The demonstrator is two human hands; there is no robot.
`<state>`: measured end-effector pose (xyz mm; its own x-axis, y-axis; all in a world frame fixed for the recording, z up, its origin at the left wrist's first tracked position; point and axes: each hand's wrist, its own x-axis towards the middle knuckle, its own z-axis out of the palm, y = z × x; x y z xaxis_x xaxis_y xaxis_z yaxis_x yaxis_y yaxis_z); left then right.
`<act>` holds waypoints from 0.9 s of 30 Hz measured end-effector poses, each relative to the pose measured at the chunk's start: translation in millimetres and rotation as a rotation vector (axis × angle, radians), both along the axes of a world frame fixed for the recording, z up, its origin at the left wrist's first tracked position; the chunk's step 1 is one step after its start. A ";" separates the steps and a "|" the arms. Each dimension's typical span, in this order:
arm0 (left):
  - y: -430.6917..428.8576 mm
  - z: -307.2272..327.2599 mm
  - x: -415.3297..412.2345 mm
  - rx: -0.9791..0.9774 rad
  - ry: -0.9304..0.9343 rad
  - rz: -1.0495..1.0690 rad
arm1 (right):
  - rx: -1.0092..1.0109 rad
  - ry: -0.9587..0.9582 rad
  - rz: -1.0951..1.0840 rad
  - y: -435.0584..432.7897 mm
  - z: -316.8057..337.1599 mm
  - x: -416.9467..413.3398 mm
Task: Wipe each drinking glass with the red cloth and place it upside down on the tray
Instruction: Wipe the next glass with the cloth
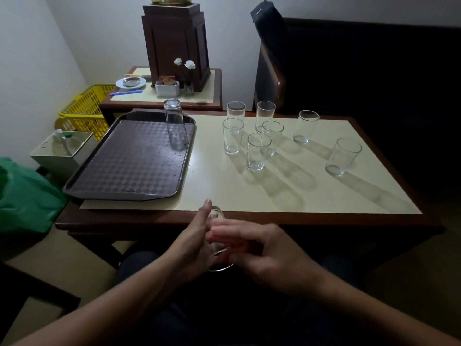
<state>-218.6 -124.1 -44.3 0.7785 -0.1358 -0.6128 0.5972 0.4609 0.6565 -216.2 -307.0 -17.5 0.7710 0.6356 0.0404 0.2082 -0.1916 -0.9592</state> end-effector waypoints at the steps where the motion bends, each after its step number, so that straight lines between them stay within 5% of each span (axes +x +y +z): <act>1: 6.4 0.6 2.3 -0.010 0.019 0.030 | 0.091 0.186 -0.038 -1.9 7.5 5.7; 6: 23.8 22.9 7.8 -0.217 -0.161 -0.053 | 0.573 0.886 -0.359 -22.8 12.4 51.8; 13: 18.4 37.0 1.5 0.057 -0.358 -0.301 | 0.634 1.038 -0.594 -18.1 -3.5 51.3; 18: 28.6 32.4 7.1 0.556 -0.461 -0.352 | 0.559 0.989 -0.492 -14.6 -4.3 42.9; 23: 27.5 27.9 11.3 0.262 -0.407 -0.007 | 0.572 0.894 -0.396 -5.7 -1.8 35.5; 27: 19.0 33.0 16.0 0.259 -0.358 -0.001 | 0.416 0.310 -0.343 -4.4 -11.0 27.9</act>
<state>-202.6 -105.1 -11.2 0.9479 -0.0147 -0.3183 0.3114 0.2536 0.9158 -188.3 -311.3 -28.5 0.9440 0.3287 -0.0274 -0.0996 0.2048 -0.9737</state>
